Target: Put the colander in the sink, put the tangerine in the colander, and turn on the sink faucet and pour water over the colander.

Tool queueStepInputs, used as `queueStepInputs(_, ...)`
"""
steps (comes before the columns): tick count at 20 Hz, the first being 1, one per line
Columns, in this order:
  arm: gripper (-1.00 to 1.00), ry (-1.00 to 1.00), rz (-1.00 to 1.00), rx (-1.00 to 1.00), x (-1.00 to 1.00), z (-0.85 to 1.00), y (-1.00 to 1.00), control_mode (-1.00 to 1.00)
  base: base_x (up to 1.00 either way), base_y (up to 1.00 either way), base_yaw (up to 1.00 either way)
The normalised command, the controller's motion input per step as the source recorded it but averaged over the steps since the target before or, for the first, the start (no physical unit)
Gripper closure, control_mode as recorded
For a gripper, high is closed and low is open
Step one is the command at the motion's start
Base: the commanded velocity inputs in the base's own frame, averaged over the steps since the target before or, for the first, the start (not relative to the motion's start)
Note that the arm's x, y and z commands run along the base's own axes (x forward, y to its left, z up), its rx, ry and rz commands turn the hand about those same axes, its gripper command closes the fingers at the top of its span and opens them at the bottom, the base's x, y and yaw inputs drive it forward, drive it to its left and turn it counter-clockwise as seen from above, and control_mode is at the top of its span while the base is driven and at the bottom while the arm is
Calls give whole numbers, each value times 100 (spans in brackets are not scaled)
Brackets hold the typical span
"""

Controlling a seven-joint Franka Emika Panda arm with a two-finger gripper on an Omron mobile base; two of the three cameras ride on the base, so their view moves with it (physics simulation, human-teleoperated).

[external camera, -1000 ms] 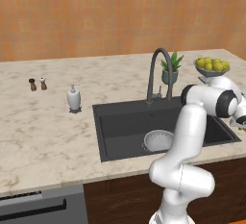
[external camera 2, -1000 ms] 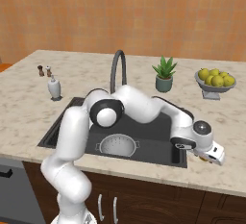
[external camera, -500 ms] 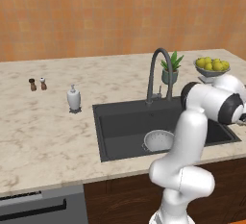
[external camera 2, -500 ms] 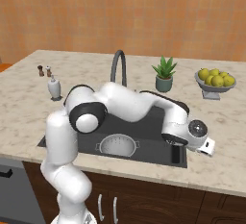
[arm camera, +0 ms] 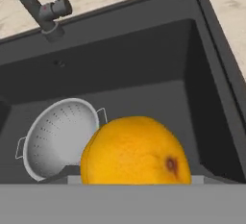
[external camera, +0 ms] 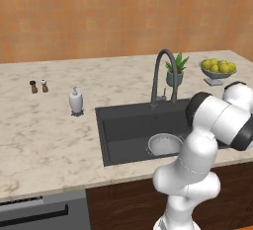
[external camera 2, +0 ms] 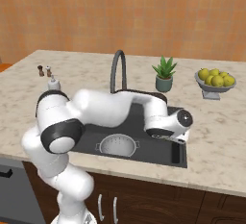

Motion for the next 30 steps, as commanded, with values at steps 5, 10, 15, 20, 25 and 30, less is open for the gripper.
queueStepInputs(5,100,1,36,22,30,-10,62,-100,0,0,0)
queueStepInputs(10,100,0,34,19,4,-52,70,-100,0,0,0)
queueStepInputs(15,100,0,30,16,48,-52,71,-100,0,0,0)
queueStepInputs(20,100,0,28,14,18,-51,46,-100,0,0,0)
queueStepInputs(25,100,-2,22,9,7,-43,48,-100,0,0,0)
queueStepInputs(30,100,-17,7,0,38,-24,15,-100,0,0,0)
